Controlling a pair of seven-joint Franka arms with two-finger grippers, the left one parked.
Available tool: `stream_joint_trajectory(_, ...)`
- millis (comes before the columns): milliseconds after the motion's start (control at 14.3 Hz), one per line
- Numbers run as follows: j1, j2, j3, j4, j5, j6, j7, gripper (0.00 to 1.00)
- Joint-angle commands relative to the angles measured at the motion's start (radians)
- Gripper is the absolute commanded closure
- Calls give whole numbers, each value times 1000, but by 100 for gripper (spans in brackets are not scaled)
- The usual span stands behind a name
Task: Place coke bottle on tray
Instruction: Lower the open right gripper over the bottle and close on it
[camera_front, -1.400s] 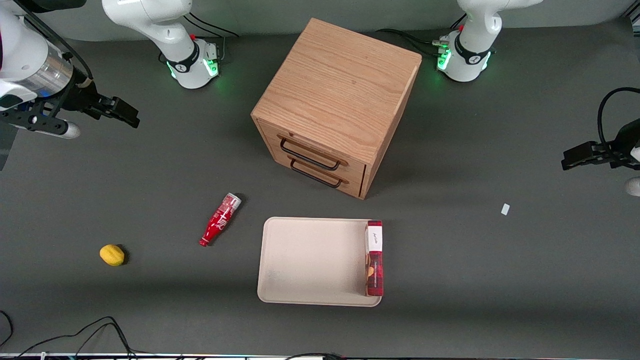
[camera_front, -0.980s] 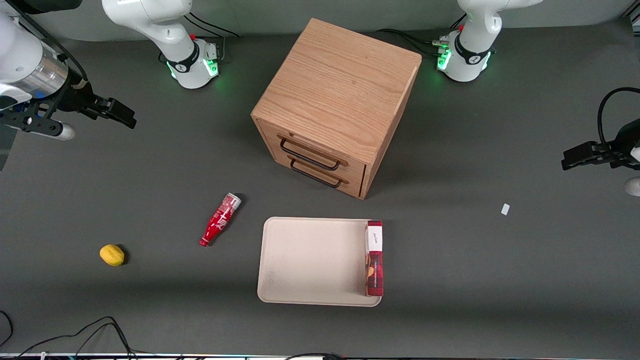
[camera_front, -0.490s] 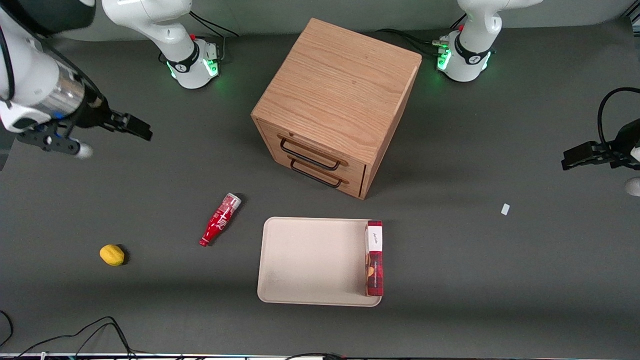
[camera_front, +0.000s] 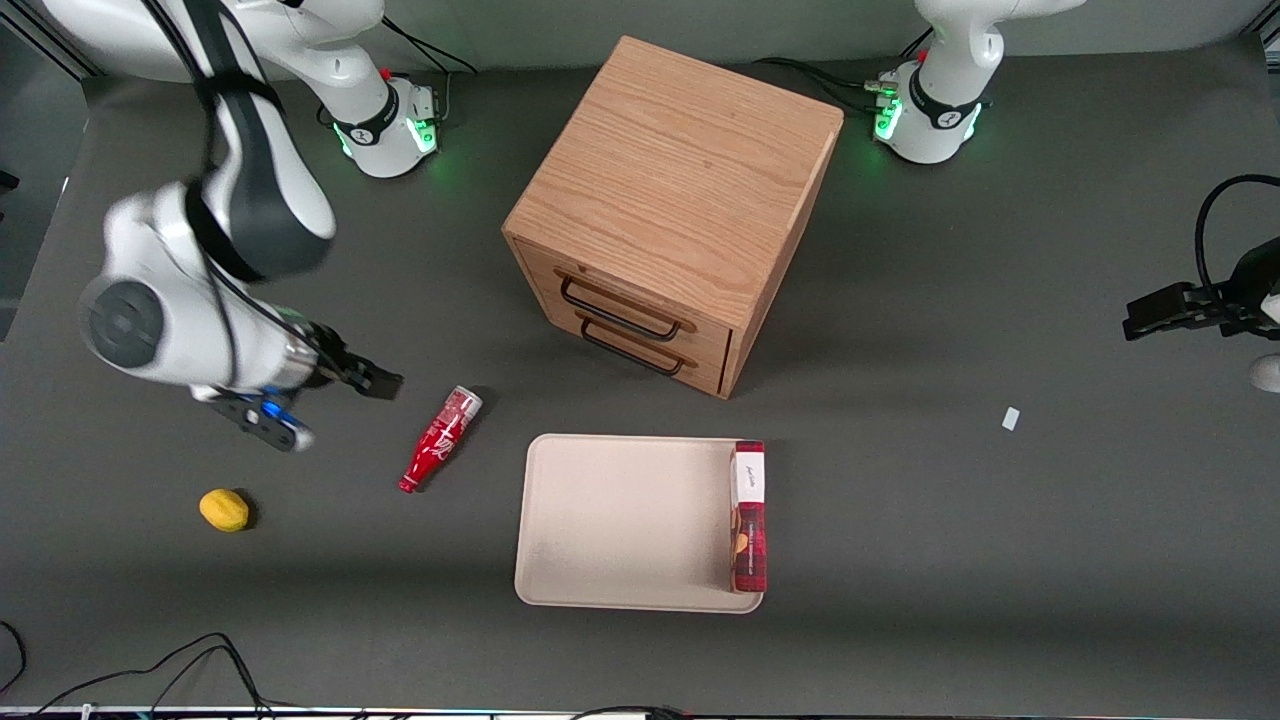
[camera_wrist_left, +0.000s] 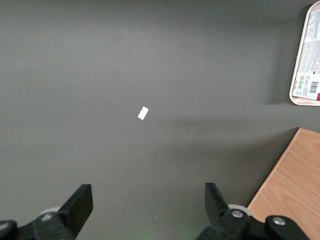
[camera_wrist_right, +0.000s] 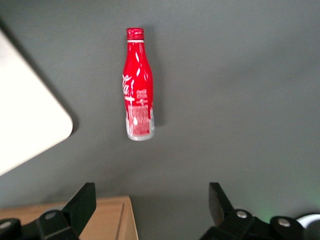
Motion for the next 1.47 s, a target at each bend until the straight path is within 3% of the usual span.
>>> stream_joint_trajectory(0, 5, 79, 8, -44, 4, 145, 75, 0)
stream_joint_trajectory(350, 5, 157, 8, -139, -5, 409, 103, 0)
stream_joint_trajectory(910, 22, 242, 8, -199, -8, 636, 123, 0)
stream_joint_trajectory(980, 22, 242, 8, -206, -36, 648, 114, 43)
stream_joint_trajectory(1050, 22, 245, 16, -207, -66, 648, 121, 99)
stream_joint_trajectory(1400, 22, 221, 30, -197, -76, 635, 115, 100)
